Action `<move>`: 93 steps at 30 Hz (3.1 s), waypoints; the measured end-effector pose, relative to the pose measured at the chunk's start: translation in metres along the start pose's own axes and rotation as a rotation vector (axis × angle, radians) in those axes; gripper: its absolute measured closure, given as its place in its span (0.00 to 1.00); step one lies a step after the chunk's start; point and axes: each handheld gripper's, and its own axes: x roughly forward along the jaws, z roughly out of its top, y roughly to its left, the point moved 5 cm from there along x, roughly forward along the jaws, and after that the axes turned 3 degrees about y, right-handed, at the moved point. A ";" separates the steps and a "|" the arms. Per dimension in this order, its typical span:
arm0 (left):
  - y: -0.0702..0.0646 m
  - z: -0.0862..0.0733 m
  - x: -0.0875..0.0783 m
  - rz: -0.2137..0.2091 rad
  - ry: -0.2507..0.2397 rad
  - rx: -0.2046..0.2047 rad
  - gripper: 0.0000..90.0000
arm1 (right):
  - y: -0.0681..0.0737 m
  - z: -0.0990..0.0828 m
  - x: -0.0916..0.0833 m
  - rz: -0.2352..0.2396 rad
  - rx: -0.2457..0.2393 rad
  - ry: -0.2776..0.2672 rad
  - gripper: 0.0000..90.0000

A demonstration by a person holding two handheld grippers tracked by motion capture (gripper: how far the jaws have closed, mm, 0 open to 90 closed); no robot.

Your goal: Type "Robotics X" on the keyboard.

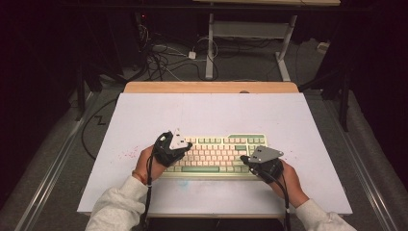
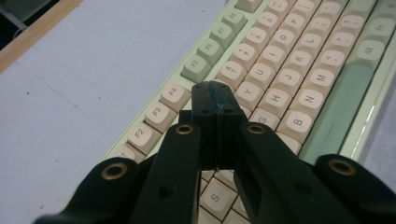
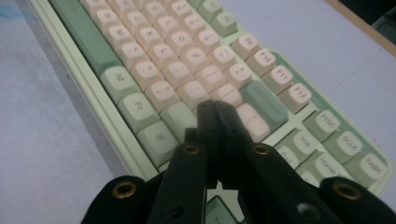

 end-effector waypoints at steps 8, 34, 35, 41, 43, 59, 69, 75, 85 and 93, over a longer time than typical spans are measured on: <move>-0.004 0.001 -0.011 0.014 -0.041 0.021 0.98 | -0.003 0.003 -0.013 -0.005 0.014 -0.044 1.00; 0.002 -0.027 -0.042 0.064 -0.095 0.015 0.97 | -0.010 0.008 -0.024 -0.011 0.033 -0.075 1.00; 0.002 -0.028 -0.043 0.065 -0.095 0.013 0.97 | -0.010 0.008 -0.024 -0.011 0.033 -0.075 1.00; 0.004 -0.036 -0.048 0.069 -0.092 -0.001 0.97 | -0.011 0.010 -0.024 -0.009 0.036 -0.075 1.00; 0.005 -0.038 -0.050 0.073 -0.097 -0.009 0.97 | -0.011 0.010 -0.024 -0.004 0.035 -0.076 1.00; 0.009 -0.052 -0.057 0.088 -0.101 -0.031 0.97 | -0.011 0.018 -0.018 0.006 0.032 -0.077 1.00; 0.009 -0.058 -0.060 0.090 -0.097 -0.042 0.97 | -0.009 0.024 -0.012 0.016 0.021 -0.079 1.00; 0.010 -0.062 -0.062 0.091 -0.097 -0.047 0.97 | -0.009 0.029 -0.009 0.019 0.021 -0.082 1.00; 0.010 -0.066 -0.064 0.103 -0.096 -0.047 0.97 | -0.006 0.035 -0.003 0.034 0.010 -0.085 1.00; 0.009 -0.069 -0.061 0.105 -0.092 -0.049 0.97 | -0.004 0.041 0.002 0.043 0.004 -0.086 1.00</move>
